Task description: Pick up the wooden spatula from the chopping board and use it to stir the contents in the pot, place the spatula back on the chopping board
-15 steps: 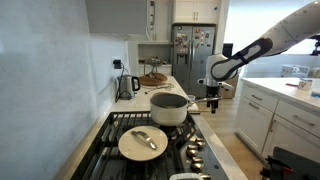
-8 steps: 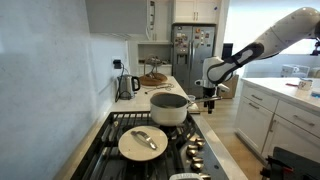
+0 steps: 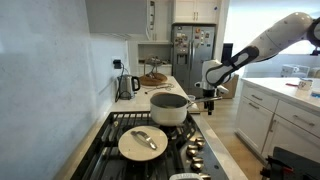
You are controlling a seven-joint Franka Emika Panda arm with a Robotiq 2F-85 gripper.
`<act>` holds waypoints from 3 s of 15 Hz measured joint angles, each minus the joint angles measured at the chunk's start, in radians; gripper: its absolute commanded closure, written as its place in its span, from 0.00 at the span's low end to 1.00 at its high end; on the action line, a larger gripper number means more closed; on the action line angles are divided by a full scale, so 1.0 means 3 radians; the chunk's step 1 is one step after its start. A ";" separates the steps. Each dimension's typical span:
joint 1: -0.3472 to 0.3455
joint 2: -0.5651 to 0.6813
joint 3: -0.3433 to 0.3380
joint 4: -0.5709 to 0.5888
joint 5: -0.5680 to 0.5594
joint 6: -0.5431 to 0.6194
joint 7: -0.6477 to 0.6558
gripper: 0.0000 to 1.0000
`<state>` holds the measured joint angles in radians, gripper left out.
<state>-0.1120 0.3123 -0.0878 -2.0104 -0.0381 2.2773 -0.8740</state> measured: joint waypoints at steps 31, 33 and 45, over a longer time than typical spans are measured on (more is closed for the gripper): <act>-0.0038 0.0022 0.0097 0.0049 0.0002 0.0002 0.0039 0.93; -0.0037 -0.0006 0.0099 0.0072 0.0003 0.0003 0.0039 0.93; -0.0037 -0.0313 0.0103 0.0112 0.0003 0.0003 0.0038 0.93</act>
<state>-0.1232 0.2184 -0.0569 -1.9768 -0.0370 2.2781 -0.8625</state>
